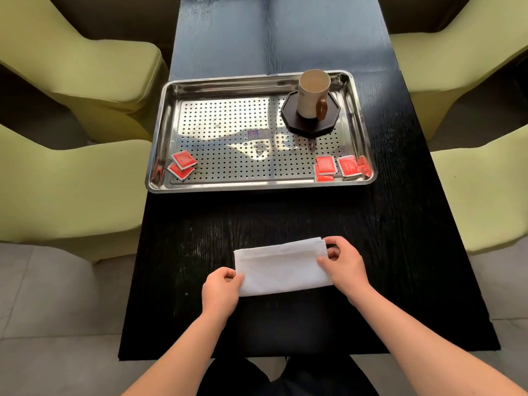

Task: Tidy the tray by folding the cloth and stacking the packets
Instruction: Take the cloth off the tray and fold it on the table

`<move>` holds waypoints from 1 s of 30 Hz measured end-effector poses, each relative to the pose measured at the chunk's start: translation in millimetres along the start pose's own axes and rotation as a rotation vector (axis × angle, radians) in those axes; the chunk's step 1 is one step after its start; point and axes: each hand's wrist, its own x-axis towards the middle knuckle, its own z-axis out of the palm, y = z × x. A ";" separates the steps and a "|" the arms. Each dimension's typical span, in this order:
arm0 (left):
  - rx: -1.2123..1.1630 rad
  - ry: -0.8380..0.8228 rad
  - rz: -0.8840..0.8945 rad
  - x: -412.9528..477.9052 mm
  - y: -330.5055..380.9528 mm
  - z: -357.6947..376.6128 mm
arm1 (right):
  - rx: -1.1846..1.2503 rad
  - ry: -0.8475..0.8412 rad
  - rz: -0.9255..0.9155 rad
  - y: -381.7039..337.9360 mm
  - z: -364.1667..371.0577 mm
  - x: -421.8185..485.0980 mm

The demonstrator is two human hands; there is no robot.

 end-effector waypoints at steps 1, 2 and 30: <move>0.053 0.032 0.004 -0.6 1.0 0.5 | -0.014 0.014 -0.018 -0.6 2.7 1.1; 0.111 0.064 0.003 -1.5 2.1 0.7 | -0.029 0.024 -0.029 -1.3 5.5 2.5; 1.115 -0.083 0.765 6.8 -17.1 28.2 | -1.086 -0.195 -0.676 -0.3 52.4 -20.3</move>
